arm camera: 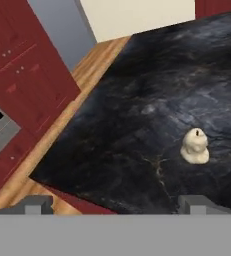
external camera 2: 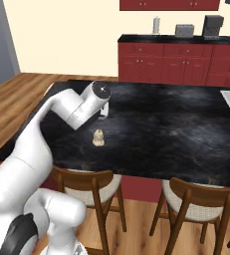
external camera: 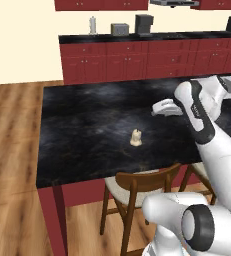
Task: Get the candle and the liquor from the cabinet and move them to the dining counter.
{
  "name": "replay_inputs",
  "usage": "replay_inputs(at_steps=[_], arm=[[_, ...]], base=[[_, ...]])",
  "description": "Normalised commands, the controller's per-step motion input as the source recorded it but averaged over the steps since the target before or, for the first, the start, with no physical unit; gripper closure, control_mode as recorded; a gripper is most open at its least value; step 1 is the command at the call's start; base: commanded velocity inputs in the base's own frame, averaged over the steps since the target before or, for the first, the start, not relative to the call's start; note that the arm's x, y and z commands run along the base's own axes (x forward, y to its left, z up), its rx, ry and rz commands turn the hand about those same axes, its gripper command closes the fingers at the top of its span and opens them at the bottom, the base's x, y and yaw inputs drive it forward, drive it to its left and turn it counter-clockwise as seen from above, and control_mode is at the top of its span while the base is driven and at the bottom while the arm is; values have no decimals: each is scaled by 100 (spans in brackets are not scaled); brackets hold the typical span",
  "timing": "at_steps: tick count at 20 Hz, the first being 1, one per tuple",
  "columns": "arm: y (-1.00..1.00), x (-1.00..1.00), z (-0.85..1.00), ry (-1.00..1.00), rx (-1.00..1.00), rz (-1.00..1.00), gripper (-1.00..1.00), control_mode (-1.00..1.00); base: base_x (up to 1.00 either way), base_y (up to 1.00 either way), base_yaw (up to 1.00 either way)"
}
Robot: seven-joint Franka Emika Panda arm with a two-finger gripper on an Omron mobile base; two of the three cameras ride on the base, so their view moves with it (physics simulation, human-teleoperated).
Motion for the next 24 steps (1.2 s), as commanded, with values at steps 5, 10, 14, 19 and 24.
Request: replay_inputs(at_steps=[5, 10, 14, 19, 24], arm=[[22, -79, 43, 18, -12, -36, -100, -100], [8, -88, 35, 14, -14, -26, -100, -100], [0, -90, 39, 19, -9, -15, -100, -100], [0, -88, 15, 22, -7, -5, -100, -100], [-1, -45, 6, 15, -3, 0, -100, -100]], base=[[0, 0, 0], [0, 0, 0], [0, 0, 0], [0, 0, 0], [0, 0, 0]])
